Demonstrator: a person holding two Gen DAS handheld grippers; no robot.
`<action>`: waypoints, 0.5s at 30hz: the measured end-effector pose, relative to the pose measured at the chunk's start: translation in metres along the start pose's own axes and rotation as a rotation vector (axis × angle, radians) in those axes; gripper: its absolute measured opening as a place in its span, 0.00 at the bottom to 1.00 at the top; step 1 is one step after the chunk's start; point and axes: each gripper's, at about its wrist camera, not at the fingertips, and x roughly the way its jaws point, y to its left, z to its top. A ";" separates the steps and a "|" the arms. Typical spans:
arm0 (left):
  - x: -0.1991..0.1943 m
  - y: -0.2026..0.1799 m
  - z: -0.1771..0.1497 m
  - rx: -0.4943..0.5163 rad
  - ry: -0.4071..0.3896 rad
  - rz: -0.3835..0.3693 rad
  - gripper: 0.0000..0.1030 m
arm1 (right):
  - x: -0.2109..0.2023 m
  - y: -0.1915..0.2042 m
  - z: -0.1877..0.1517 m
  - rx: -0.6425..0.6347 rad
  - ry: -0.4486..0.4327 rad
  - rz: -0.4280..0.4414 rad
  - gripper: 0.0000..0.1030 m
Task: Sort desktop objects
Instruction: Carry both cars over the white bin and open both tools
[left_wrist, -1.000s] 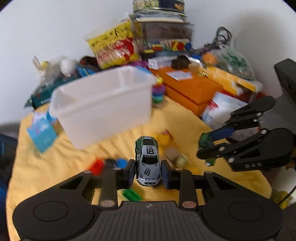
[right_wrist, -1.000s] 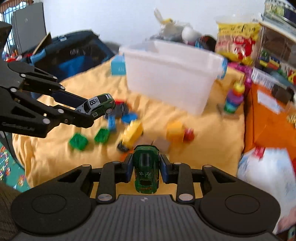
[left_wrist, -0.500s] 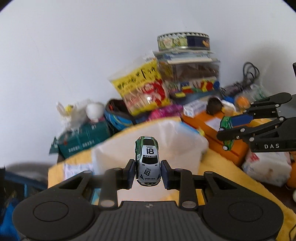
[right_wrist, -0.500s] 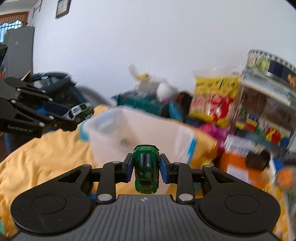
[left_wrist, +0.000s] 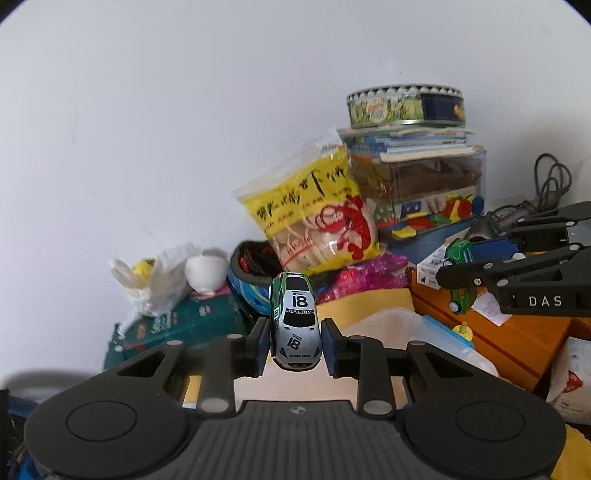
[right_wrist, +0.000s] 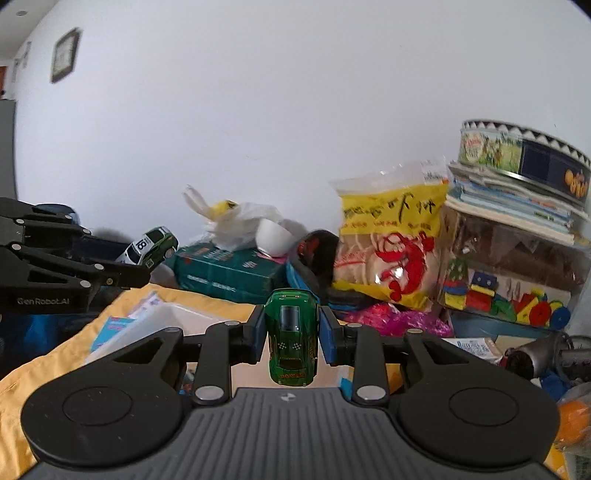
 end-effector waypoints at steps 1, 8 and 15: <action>0.007 -0.001 -0.002 -0.007 0.012 -0.005 0.32 | 0.006 -0.001 -0.001 0.013 0.012 -0.004 0.32; 0.025 -0.008 -0.013 -0.007 0.073 0.006 0.38 | 0.030 0.002 -0.009 -0.009 0.069 -0.017 0.33; -0.004 -0.019 -0.014 0.035 0.037 0.017 0.49 | 0.021 0.008 -0.009 -0.034 0.052 0.003 0.37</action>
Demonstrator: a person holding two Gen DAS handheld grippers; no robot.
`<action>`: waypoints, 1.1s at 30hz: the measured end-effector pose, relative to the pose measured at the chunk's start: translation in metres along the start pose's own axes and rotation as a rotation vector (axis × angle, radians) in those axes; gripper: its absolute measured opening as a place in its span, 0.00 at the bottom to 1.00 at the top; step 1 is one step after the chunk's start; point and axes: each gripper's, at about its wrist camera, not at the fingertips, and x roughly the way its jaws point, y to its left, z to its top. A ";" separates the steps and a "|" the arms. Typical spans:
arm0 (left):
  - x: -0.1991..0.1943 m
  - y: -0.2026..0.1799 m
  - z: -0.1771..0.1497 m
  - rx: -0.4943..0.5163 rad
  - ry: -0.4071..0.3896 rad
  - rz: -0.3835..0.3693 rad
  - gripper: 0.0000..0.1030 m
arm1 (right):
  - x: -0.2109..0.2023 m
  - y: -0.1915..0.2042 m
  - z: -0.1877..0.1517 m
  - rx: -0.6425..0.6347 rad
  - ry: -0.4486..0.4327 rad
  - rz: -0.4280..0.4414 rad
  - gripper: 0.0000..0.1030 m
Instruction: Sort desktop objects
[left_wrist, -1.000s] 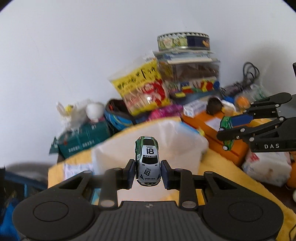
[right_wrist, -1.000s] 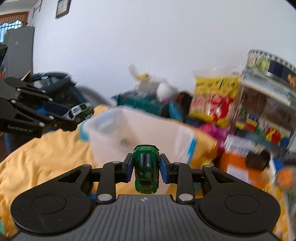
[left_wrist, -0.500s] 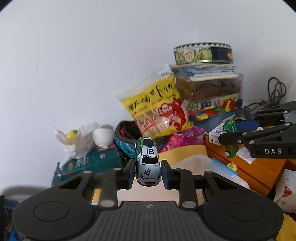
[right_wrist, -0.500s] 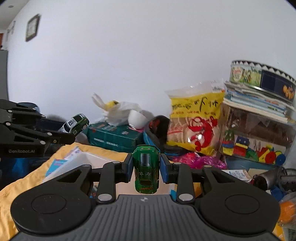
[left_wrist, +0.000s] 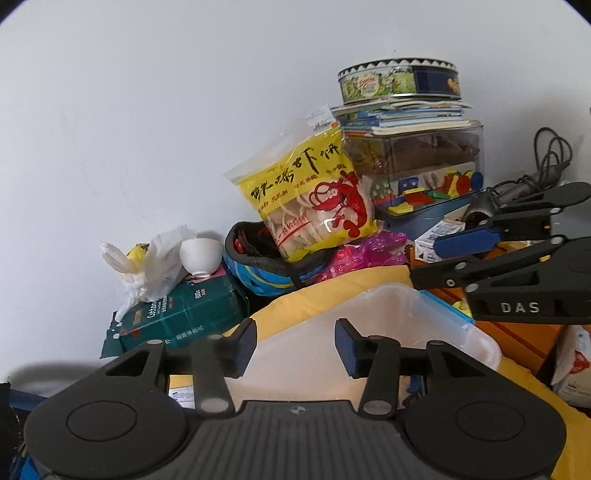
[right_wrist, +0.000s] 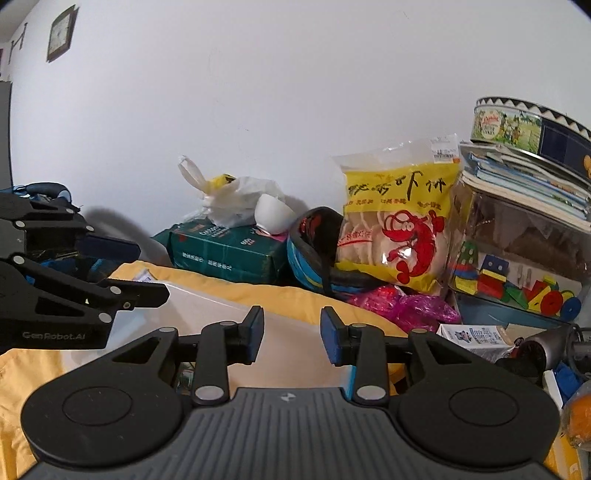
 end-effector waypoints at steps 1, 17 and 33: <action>-0.007 -0.001 -0.001 -0.002 -0.003 -0.003 0.49 | -0.003 0.002 0.000 -0.003 -0.005 0.006 0.37; -0.100 -0.057 -0.122 -0.093 0.202 -0.106 0.59 | -0.085 0.033 -0.085 -0.012 0.071 0.171 0.44; -0.115 -0.096 -0.228 -0.154 0.432 -0.130 0.60 | -0.107 0.059 -0.198 -0.049 0.385 0.249 0.32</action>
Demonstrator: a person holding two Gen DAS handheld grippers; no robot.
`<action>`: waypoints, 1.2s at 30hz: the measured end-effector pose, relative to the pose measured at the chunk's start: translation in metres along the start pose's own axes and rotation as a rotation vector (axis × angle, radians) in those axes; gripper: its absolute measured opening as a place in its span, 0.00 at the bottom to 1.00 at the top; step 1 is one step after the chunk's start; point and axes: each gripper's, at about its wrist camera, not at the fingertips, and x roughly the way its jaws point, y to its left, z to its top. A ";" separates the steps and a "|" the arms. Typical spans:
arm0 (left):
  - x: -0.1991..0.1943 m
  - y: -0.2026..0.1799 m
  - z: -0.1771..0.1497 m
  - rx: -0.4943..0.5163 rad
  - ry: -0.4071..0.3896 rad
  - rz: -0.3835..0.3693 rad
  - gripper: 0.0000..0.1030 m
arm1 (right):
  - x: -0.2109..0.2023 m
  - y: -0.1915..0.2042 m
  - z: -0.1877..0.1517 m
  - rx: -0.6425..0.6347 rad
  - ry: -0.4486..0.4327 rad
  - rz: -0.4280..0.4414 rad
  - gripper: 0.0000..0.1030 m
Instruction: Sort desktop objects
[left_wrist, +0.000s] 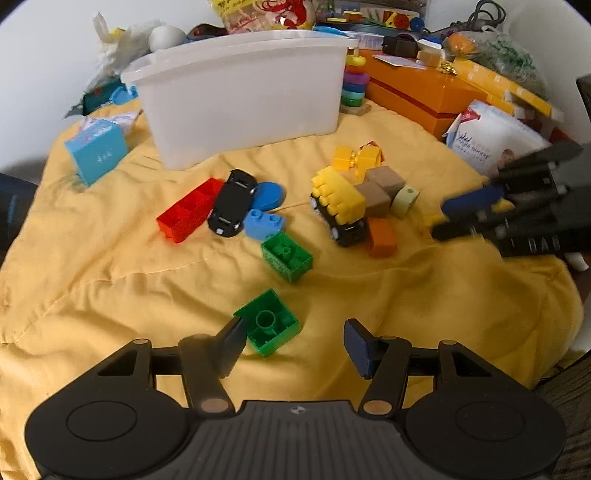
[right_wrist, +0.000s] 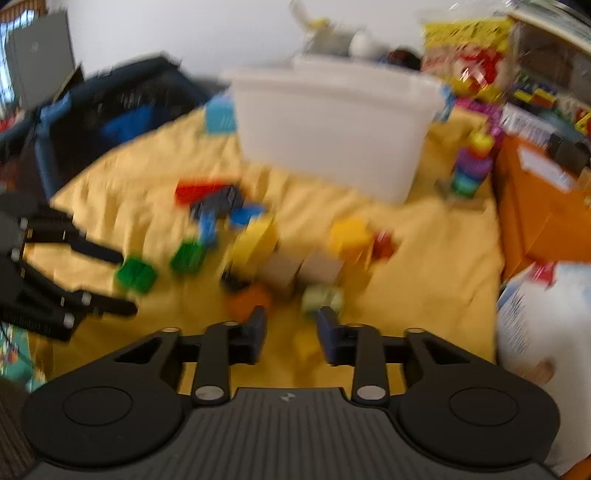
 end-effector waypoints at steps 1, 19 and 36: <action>0.000 -0.001 -0.001 0.010 -0.001 0.009 0.60 | 0.003 0.004 -0.005 -0.006 0.017 0.004 0.32; -0.004 -0.016 0.010 0.108 -0.047 0.039 0.46 | 0.010 0.024 -0.004 -0.110 0.013 -0.032 0.32; 0.017 0.054 0.003 -0.346 0.040 -0.433 0.26 | 0.014 0.032 -0.006 -0.083 0.034 -0.034 0.32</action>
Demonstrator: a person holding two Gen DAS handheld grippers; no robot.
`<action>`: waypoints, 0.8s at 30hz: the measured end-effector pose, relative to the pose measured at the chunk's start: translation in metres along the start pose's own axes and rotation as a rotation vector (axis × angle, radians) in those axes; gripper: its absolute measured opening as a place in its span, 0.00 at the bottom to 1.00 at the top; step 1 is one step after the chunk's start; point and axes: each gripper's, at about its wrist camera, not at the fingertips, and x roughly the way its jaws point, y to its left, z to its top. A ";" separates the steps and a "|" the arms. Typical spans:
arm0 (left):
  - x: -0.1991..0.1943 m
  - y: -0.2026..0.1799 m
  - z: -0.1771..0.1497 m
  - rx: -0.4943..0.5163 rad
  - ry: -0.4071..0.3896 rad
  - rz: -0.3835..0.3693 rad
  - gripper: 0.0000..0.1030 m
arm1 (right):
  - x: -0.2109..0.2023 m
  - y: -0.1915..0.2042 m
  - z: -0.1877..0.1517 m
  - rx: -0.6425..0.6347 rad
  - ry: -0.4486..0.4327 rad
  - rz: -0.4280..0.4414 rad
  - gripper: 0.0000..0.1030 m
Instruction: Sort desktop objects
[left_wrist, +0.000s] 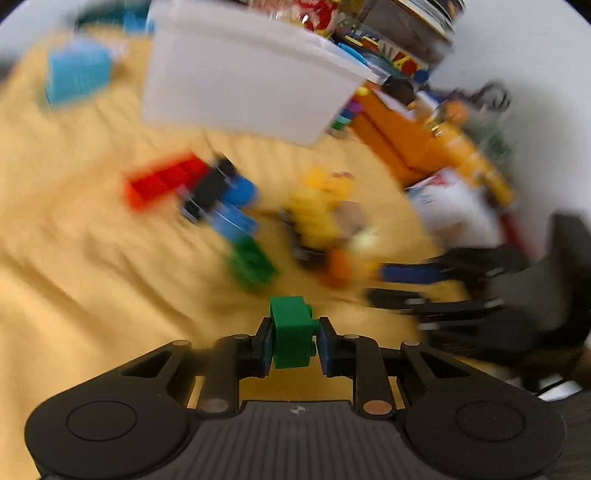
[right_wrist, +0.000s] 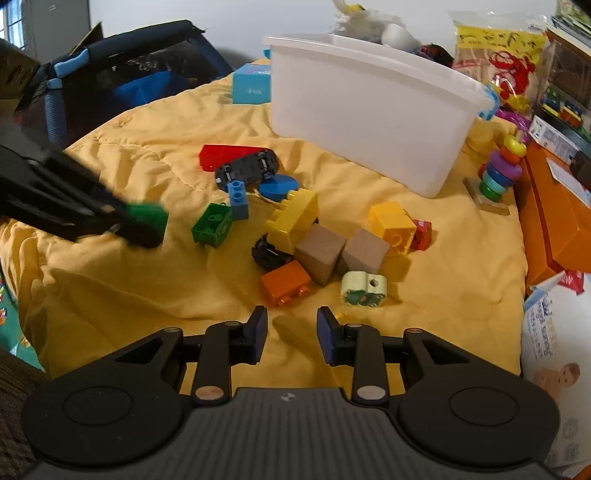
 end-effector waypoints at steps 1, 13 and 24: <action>0.007 0.003 -0.002 -0.039 0.028 -0.036 0.27 | 0.001 -0.002 0.000 0.013 0.004 0.000 0.32; -0.017 -0.029 -0.009 0.214 -0.125 0.246 0.55 | 0.006 0.005 0.008 -0.014 -0.010 0.025 0.32; -0.007 -0.051 -0.024 0.368 -0.073 0.314 0.55 | 0.023 -0.013 0.024 0.230 0.054 0.060 0.35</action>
